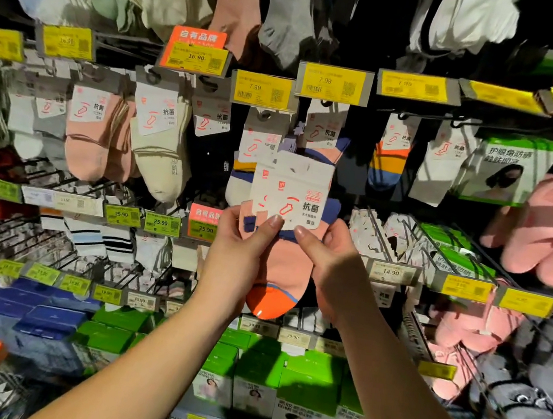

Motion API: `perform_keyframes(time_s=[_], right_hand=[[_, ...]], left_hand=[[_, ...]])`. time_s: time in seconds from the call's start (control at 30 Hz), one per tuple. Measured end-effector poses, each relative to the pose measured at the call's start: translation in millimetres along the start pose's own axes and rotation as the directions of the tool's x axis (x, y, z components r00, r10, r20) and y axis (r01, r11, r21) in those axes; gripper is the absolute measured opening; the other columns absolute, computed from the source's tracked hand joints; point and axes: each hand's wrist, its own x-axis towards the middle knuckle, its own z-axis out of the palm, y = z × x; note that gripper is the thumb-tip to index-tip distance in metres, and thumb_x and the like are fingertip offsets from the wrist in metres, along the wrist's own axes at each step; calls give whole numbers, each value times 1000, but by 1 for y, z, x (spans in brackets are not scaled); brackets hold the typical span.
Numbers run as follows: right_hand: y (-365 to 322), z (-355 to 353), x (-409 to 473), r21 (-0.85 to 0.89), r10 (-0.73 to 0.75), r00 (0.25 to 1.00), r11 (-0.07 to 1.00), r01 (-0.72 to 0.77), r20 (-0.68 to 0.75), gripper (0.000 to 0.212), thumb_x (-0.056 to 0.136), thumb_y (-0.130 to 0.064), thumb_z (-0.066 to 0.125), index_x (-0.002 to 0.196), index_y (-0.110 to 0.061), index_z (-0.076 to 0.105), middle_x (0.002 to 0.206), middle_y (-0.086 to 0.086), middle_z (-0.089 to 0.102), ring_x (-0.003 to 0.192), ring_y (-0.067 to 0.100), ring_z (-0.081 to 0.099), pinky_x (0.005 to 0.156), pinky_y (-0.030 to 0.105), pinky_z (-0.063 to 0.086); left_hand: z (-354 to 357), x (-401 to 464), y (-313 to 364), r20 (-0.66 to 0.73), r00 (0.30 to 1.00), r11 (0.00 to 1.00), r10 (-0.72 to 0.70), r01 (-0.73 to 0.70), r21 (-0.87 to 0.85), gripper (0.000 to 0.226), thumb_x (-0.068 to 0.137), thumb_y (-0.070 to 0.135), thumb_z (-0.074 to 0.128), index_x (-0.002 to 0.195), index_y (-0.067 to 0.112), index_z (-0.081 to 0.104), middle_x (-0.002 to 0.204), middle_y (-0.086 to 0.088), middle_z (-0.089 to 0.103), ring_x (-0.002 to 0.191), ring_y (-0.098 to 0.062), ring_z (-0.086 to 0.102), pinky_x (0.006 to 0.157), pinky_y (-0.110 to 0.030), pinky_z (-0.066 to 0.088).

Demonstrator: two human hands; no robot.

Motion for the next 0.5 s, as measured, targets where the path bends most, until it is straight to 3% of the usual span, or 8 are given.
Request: perform_keyframes(time_s=[0.07, 0.13, 0.27, 0.37, 0.5], right_hand=[[-5, -3, 3, 38, 20, 1000, 999, -19, -10, 31, 87, -16, 65, 117, -17, 61, 115, 8, 74, 109, 28, 69, 97, 49, 52], [-10, -7, 7, 78, 28, 999, 997, -26, -16, 29, 90, -13, 63, 118, -17, 61, 114, 8, 74, 109, 28, 70, 96, 45, 53], [-25, -18, 24, 122, 1, 994, 992, 13, -113, 22, 99, 0, 50, 109, -16, 59, 95, -1, 78, 88, 17, 74, 78, 33, 58], [-38, -29, 47, -2, -59, 979, 998, 59, -195, 15, 102, -11, 52, 109, -23, 60, 100, -5, 76, 95, 15, 72, 91, 42, 55], [-49, -31, 73, -249, -139, 983, 963, 105, -124, 20, 95, -38, 57, 114, -29, 59, 120, -1, 71, 113, 17, 67, 102, 53, 50]], left_hand=[[-2, 4, -2, -32, 999, 1000, -23, 23, -10, 23, 91, 40, 70, 108, 30, 59, 104, 2, 75, 98, -15, 72, 86, -39, 56], [-4, 6, 0, -64, 998, 1000, -14, 14, -10, 6, 98, 30, 62, 103, 28, 60, 101, 2, 74, 96, -15, 70, 86, -38, 54], [-13, 11, 5, -103, 994, 999, 32, -33, -2, 3, 98, 27, 62, 101, 28, 61, 100, 2, 73, 94, -15, 69, 86, -39, 52], [-16, 14, 11, -146, 988, 999, 43, -46, -22, 6, 94, 29, 65, 100, 28, 62, 101, -1, 73, 93, -17, 69, 86, -40, 54], [-16, 14, 17, -148, 989, 993, 12, -29, -113, 6, 98, 22, 61, 103, 25, 62, 103, -3, 73, 96, -22, 69, 96, -59, 52]])
